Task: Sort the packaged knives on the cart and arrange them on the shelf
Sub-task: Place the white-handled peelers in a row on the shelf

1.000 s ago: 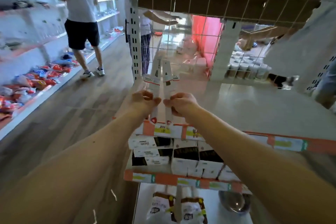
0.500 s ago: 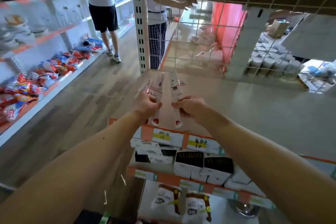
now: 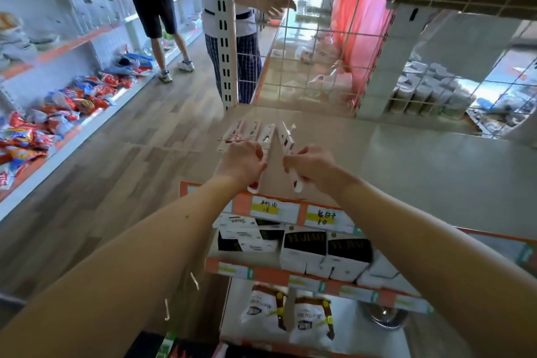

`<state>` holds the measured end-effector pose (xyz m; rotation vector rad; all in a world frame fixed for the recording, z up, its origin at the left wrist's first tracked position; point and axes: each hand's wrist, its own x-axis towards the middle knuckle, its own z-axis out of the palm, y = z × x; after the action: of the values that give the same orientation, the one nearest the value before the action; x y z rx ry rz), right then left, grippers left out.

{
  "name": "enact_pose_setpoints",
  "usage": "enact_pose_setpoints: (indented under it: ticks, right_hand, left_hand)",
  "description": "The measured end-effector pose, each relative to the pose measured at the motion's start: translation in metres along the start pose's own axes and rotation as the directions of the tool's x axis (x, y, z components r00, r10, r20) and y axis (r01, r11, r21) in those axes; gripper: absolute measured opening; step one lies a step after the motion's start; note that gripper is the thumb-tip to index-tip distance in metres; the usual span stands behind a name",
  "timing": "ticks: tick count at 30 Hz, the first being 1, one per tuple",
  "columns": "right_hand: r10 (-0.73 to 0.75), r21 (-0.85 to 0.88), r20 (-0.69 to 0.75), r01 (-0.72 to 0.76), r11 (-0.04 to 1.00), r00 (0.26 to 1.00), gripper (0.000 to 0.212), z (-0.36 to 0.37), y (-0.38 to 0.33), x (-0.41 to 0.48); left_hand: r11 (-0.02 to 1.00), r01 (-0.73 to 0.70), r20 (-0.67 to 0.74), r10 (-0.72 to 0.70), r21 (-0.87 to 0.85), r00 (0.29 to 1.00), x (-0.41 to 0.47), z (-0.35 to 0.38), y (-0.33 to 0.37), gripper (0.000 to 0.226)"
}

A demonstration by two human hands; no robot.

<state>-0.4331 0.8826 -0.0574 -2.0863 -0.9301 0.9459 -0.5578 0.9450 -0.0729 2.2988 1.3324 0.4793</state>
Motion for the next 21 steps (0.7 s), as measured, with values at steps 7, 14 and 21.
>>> enact_pose_setpoints:
  ticks: [7,14,21]
  right_hand:
    - [-0.048,-0.102,0.013,0.049,0.994,0.999,0.019,0.007,-0.007,-0.004]
    - [0.005,0.026,-0.023,-0.004,1.000,1.000,0.028,0.022,-0.004,0.003]
    - [0.081,-0.020,-0.028,-0.082,0.996,0.996,0.031,0.028,-0.009,0.008]
  left_hand:
    - [0.996,-0.064,-0.018,0.066,0.066,0.998,0.004,0.006,-0.008,0.021]
    - [0.946,-0.178,0.032,0.176,0.272,0.984,0.001,0.009,-0.019,0.035]
    - [0.939,-0.171,0.296,0.079,0.299,0.952,-0.001,0.005,-0.032,0.051]
